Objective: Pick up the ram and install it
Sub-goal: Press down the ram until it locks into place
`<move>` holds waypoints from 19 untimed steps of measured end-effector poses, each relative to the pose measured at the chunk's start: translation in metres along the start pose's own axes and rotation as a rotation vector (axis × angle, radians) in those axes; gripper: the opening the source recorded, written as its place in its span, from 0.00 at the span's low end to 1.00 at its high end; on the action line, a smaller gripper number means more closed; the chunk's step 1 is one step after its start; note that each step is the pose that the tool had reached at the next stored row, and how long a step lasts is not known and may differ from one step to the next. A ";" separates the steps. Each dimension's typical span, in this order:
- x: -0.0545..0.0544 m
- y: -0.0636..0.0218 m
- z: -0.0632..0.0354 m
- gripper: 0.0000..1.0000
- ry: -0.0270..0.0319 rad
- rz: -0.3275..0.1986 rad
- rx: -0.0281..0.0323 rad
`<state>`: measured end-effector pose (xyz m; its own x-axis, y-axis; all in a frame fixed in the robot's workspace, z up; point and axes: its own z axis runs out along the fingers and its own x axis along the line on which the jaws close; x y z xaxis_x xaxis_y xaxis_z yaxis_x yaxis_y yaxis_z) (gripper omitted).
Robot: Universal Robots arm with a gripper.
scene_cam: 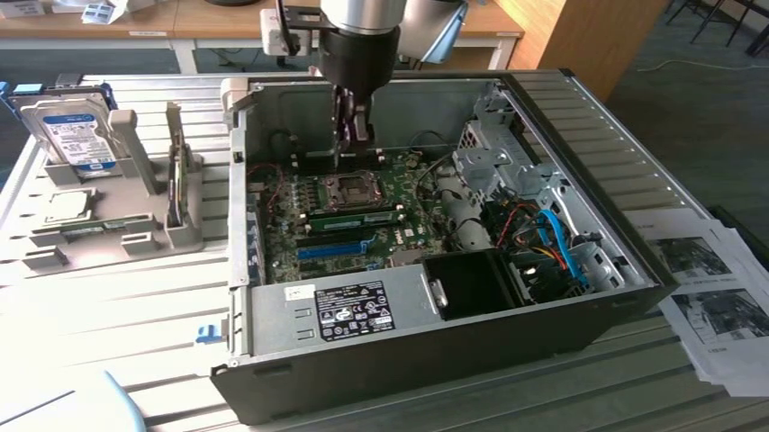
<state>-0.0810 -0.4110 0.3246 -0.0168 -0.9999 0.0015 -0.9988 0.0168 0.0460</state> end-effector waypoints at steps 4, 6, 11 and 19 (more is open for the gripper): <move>0.000 0.0002 -0.0054 0.09 0.0012 0.000 0.0000; 0.000 0.0003 -0.0076 0.09 0.0018 0.000 0.0000; 0.000 0.0005 -0.0112 0.09 0.0023 0.000 0.0002; 0.000 0.0005 -0.0113 0.09 0.0025 0.000 0.0001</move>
<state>-0.0810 -0.4110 0.3359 -0.0167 -0.9999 0.0040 -0.9988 0.0169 0.0460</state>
